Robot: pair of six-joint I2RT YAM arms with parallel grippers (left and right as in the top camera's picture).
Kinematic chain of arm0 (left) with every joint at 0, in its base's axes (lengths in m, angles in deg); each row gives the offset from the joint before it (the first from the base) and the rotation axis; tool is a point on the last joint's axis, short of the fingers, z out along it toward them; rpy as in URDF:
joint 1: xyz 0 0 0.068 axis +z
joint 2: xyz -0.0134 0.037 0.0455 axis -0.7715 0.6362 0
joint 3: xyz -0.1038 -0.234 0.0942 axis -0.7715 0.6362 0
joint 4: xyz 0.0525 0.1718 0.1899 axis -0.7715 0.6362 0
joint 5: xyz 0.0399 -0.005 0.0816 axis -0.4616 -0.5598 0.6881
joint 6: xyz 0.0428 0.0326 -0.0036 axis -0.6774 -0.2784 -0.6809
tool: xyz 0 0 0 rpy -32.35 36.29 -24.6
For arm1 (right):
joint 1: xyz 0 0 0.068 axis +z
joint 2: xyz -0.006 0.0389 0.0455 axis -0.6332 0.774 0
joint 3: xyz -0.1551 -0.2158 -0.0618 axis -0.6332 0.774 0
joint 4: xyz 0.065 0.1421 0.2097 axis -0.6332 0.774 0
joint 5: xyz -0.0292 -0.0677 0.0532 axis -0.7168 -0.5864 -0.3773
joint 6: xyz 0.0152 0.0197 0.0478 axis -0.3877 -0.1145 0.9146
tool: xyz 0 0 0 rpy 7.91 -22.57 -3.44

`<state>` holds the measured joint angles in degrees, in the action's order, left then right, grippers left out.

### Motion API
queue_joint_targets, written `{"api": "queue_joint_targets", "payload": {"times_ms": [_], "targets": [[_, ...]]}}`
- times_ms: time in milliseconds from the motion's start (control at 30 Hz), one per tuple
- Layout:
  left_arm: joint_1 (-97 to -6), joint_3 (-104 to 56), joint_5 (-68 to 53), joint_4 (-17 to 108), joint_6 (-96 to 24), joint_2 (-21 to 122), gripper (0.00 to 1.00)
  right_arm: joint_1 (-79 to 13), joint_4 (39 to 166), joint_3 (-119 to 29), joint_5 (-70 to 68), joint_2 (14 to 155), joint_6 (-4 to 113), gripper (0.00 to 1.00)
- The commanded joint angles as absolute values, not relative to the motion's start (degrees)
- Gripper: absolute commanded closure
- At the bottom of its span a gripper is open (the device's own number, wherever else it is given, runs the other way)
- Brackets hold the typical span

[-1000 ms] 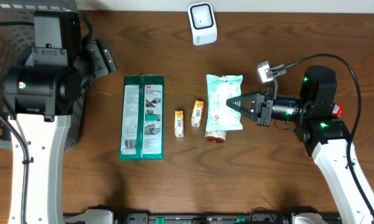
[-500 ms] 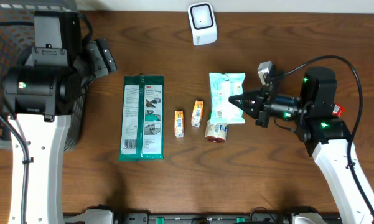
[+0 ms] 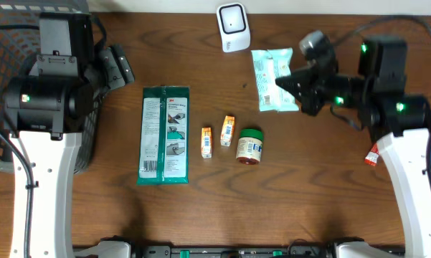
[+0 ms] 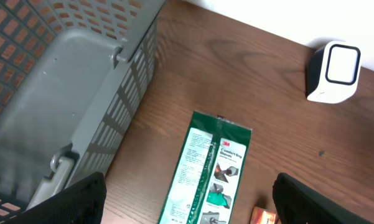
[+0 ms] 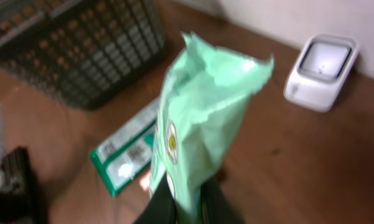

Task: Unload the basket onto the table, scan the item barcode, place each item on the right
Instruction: 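Lift the wipes pack with the right gripper toward the white scanner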

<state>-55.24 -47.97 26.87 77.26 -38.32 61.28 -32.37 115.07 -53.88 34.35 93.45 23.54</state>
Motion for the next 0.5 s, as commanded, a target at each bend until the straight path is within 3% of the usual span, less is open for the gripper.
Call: {"api": "queue_joint_targets", "payload": {"times_ms": [0,267,467], "targets": [[-55.05,-47.99,26.89,77.41,-38.84,61.50,0.14,-27.82,121.80,-66.14,20.01,99.14,14.19,0.99],[-55.05,-47.99,26.89,77.41,-38.84,61.50,0.14,-18.23,125.30,-81.81,-1.34,111.70,11.82,0.99],[-55.05,-47.99,26.89,77.41,-38.84,61.50,0.14,-10.45,122.55,-81.83,-16.97,117.71,-0.85,0.99]]}}
